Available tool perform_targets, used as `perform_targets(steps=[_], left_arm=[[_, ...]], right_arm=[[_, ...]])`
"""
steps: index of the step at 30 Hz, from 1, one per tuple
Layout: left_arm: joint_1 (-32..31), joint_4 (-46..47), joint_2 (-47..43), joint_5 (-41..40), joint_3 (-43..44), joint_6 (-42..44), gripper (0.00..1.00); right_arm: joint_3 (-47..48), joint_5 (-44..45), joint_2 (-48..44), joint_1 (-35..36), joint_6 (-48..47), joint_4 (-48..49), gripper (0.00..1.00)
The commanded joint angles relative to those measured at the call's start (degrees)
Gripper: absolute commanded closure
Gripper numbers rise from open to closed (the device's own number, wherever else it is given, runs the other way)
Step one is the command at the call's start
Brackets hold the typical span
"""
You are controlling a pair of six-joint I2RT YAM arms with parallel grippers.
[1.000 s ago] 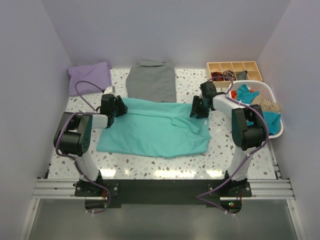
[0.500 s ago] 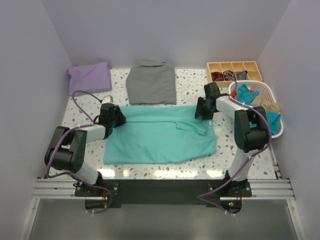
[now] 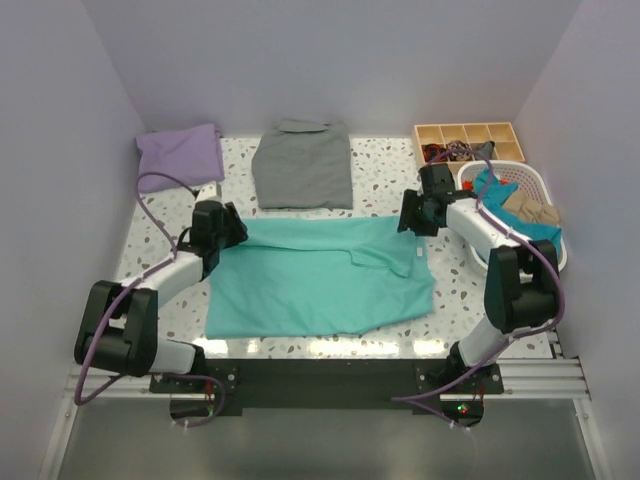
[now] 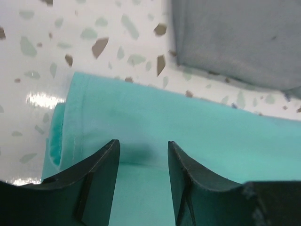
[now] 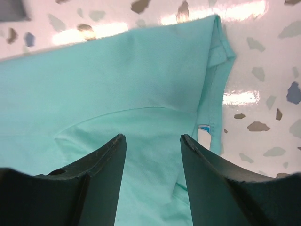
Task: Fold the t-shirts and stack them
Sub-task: Fold the tshirt
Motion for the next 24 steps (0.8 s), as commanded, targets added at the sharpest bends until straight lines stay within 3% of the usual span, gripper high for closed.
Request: perform_targets(steps=[1,8,16,20,24], left_arm=[[0.00,5.37,-2.89,0.63,4.96,3.63,0.49],[-0.09,5.03,4.67,4.51,7.51,2.49,0.52],[-0.09,-2.26,0.11,2.31,5.93,1.79,0.55],[0.00,-11.29,-4.63,-6.53,5.49,-0.93,0.56],[0.00,-14.57,-9.82,-12.89,4.53,-2.60,0.55]], right_arm=[[4.37,-0.82,-2.66,-0.24,-2.07,-0.02,0.45],[4.29,-3.46,0.60,-0.15,-1.72,0.50,0.46],[2.09,-4.69,1.22,-0.24,-1.28,1.20,0.45],[1.12,-4.87,0.96,-0.15,-1.02,1.37,0.46],[1.12,-5.31,0.52,-0.15,-0.93,1.46,0.45]])
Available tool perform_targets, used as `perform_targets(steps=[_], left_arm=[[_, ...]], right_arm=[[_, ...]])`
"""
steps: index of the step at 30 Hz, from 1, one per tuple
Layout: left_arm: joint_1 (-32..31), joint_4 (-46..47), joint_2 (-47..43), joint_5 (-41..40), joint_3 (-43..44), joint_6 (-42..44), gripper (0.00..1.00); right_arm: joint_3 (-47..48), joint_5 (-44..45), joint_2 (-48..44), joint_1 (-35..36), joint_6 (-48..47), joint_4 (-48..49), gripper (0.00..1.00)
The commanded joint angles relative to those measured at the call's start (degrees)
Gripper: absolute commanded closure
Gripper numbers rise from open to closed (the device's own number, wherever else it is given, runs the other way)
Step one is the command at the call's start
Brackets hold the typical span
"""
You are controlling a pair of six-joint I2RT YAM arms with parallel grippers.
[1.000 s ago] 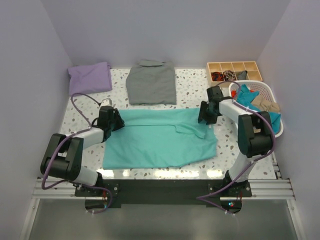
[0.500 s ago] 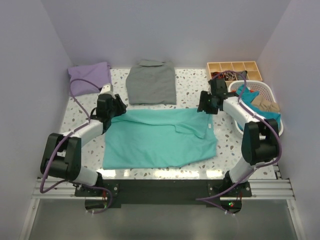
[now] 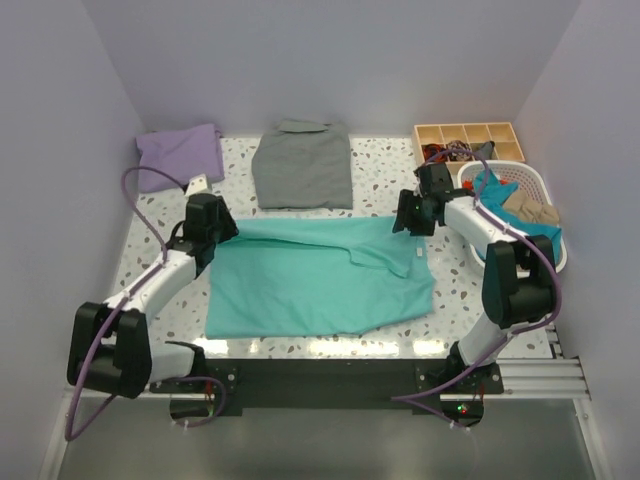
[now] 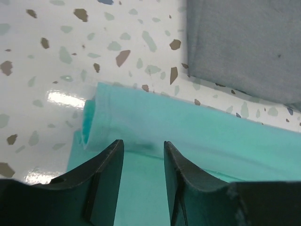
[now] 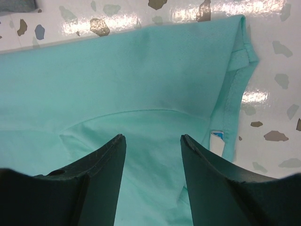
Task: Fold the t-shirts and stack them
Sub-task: Fold the tshirt
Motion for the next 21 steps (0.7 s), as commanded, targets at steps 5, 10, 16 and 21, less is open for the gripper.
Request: perform_targets(steps=[5,10,16,21], left_arm=[[0.00,-1.67,-8.07,-7.83,-1.38,-3.51,0.54],[0.00,2.09,-5.62,-4.76,0.02,-2.90,0.52],[-0.09,12.66,4.74,7.46,1.42,-0.43,0.53],[0.00,13.80,14.93,9.93,5.39,-0.61,0.55]], right_arm=[[0.97,-1.53,-0.42,-0.15,-0.14,0.37,0.45],[1.68,-1.97,-0.07,-0.15,-0.14,0.28,0.45],[2.47,-4.86,1.42,-0.15,-0.23,1.69,0.45],[3.35,-5.22,5.10,-0.15,0.29,1.42,0.45]])
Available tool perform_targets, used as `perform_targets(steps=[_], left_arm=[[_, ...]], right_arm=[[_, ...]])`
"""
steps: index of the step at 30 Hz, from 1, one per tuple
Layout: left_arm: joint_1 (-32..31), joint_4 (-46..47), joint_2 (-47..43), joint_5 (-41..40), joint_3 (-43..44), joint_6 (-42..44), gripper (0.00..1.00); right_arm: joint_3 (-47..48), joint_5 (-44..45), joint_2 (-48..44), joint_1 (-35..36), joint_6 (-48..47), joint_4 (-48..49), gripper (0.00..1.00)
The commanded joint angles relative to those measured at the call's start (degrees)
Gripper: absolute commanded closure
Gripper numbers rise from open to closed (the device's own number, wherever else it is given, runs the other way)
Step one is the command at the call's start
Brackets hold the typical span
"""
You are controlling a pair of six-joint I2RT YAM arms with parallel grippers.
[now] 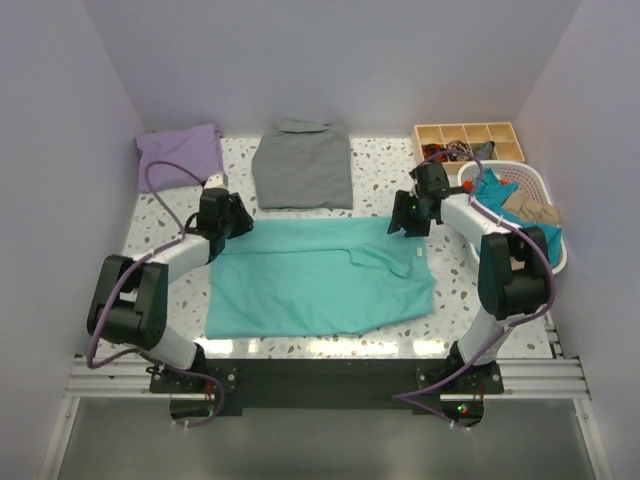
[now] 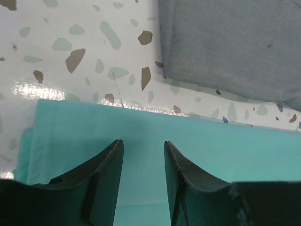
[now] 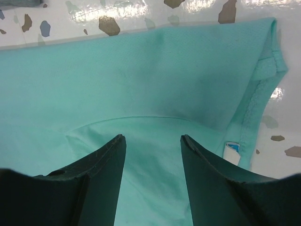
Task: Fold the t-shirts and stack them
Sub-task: Fold the tshirt
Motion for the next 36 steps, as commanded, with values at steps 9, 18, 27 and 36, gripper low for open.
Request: perform_targets(steps=[9,18,27,36], left_arm=[[0.35,0.83,14.47,-2.99,8.20,2.92,0.55],[5.36,-0.59,18.44,-3.09,9.53,3.27,0.55],[4.83,5.03,6.33,-0.72,5.58,4.59,0.53],[2.99,-4.97,-15.74,-2.22,0.75,0.64,0.52]], right_arm=[[6.12,7.24,8.92,-0.24,0.47,-2.79,0.45],[9.90,10.43,13.94,-0.86,0.39,-3.15,0.44],[7.09,2.43,2.18,-1.03,-4.19,2.39,0.41],[4.21,6.32,-12.94,-0.86,0.11,-9.65,0.37]])
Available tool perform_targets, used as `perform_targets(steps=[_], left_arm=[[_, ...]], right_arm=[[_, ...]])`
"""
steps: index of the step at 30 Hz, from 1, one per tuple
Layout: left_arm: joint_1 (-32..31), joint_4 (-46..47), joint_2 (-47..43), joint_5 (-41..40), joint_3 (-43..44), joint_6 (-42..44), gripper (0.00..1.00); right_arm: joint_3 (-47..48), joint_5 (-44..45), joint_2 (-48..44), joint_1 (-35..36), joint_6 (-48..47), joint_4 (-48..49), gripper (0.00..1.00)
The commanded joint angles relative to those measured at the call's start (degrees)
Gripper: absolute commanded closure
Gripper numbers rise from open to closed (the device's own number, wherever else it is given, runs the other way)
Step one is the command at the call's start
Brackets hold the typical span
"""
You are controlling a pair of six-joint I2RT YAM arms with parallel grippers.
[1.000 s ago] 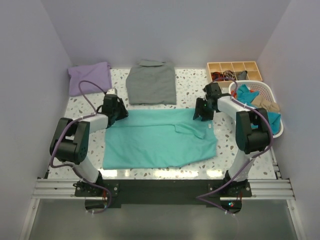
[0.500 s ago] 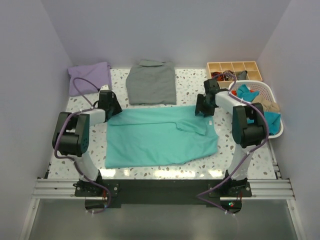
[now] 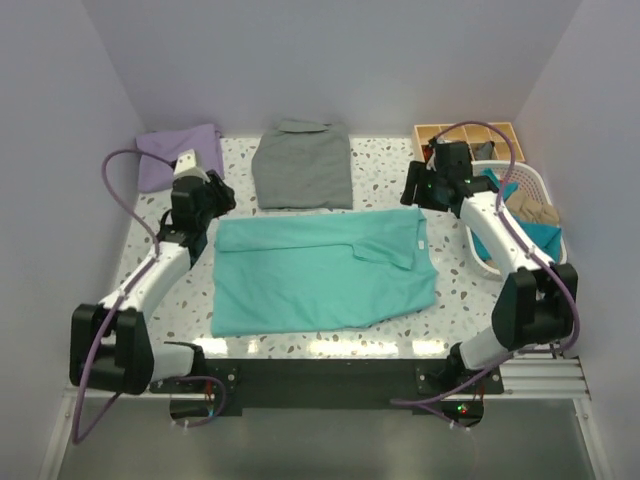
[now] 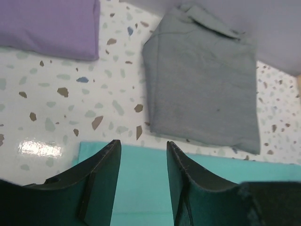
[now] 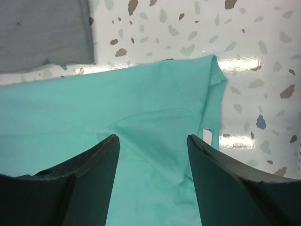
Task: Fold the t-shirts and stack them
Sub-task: Fold the tshirt
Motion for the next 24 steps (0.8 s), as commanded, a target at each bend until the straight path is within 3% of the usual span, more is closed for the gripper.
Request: perform_targets(steps=[1,6,13,18,24], left_arm=[[-0.84,-5.63,-8.78,2.30,-5.06,-3.23,0.53],[-3.64,-10.81,-19.41,7.50,-13.43,-7.45,0.58],[-8.83,-19.52,-31.63,3.74,-25.65,-15.18,0.56],[-10.24,-25.67,-35.16,1.01,-28.46,-17.48,0.57],[-13.92,-26.38,-29.98,-3.20,-27.68,-20.11,0.59]], right_arm=[[-7.09,-1.56,-5.69,-0.11,4.72,-6.42,0.37],[-20.65,-4.39,-20.36,2.25,9.48,-7.02,0.37],[-34.01,-1.49,-37.77,8.23,20.89,-11.68,0.37],[-38.77,-0.53,-41.30,11.04,25.30,-14.50,0.38],[-40.89,0.35,-37.88,15.44,26.63,-14.32,0.39]])
